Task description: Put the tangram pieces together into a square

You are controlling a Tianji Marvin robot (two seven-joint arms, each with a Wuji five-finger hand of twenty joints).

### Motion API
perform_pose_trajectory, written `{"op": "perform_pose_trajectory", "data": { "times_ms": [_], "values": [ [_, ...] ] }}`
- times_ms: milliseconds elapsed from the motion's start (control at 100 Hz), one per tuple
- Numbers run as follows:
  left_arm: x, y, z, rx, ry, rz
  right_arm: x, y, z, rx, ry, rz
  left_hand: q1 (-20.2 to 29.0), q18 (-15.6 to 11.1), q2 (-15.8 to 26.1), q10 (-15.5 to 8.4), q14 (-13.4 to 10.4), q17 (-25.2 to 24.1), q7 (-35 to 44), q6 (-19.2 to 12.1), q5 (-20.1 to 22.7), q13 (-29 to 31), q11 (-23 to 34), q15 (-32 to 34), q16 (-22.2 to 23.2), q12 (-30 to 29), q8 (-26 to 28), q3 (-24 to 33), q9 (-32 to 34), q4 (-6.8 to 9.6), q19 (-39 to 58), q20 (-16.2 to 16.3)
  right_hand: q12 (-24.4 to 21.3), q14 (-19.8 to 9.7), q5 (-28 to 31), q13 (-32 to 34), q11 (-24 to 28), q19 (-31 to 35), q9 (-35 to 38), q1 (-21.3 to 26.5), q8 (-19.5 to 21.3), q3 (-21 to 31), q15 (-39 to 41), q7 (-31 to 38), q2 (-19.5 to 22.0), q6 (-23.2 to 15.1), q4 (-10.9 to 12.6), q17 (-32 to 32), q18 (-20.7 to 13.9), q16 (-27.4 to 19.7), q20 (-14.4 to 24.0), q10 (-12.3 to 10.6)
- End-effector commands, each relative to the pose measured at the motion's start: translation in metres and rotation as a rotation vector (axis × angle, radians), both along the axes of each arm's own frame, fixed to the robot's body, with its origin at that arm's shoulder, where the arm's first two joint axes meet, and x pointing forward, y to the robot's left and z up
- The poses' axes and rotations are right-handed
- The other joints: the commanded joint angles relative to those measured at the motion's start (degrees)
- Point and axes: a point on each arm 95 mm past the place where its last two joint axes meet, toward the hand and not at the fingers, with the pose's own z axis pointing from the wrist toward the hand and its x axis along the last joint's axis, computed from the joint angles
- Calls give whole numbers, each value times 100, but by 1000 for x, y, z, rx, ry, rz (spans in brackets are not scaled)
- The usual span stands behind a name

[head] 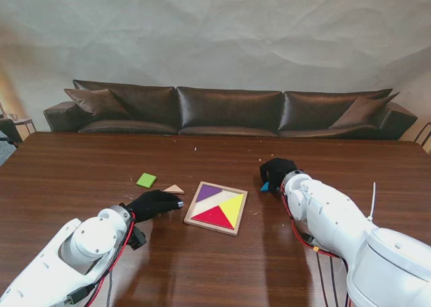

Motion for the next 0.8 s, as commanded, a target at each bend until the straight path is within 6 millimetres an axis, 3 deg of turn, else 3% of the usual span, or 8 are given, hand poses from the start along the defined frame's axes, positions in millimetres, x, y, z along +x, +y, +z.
{"op": "perform_pose_trajectory", "data": {
  "times_ms": [0,130,240,430,570,790],
  "values": [
    [-2,-2,-1,-6,15,-12,-36,-12,-53,-52,153,1,-55,-107,250,17,-9,-5,4,29,97,15,30,2,29,35,32,-132,164,95,18,49,-403,6,330,98,-487,88,608,258,72,44,-167,583,-187,-242,-170,29,-14,-60,102,-959],
    [-3,-2,-1,-6,17,-10,-36,-10,-53,-52,149,9,-60,-112,255,14,-6,-7,2,23,94,17,30,3,30,34,31,-134,163,94,17,49,-442,83,388,-177,-447,101,262,287,247,29,-405,947,-275,-340,-293,-20,-56,-8,91,-917],
    [-3,-2,-1,-7,17,-11,-37,-9,-53,-48,151,16,-59,-111,252,15,-6,-5,3,27,96,19,32,4,30,35,31,-134,166,95,19,50,-637,126,457,-172,-579,129,389,356,377,37,-564,1172,-326,-367,-342,48,-47,-29,73,-929],
    [-3,-2,-1,-9,16,-9,-38,-8,-54,-30,161,29,-66,-111,257,9,-11,-5,2,25,93,23,33,6,31,36,31,-137,171,93,19,50,-942,53,680,138,-882,261,1462,602,396,52,-253,1445,-429,-240,-344,537,-58,67,15,-1152],
    [-4,-1,-1,-8,16,-6,-39,-8,-54,-14,169,38,-58,-106,254,14,-6,-5,2,23,94,22,31,6,32,35,31,-134,165,94,19,50,-721,-89,938,143,-1229,400,2201,902,374,65,518,1649,-505,-130,-286,987,-136,-43,-27,-1209],
    [-4,-1,-1,-8,13,-6,-39,-8,-54,-1,179,47,-54,-105,251,19,-4,-2,4,40,100,24,32,6,32,35,32,-133,168,94,19,50,-565,-244,1168,180,-1222,427,2582,1045,557,62,963,1840,-593,14,-307,1377,-236,58,-35,-1146]
  ]
}}
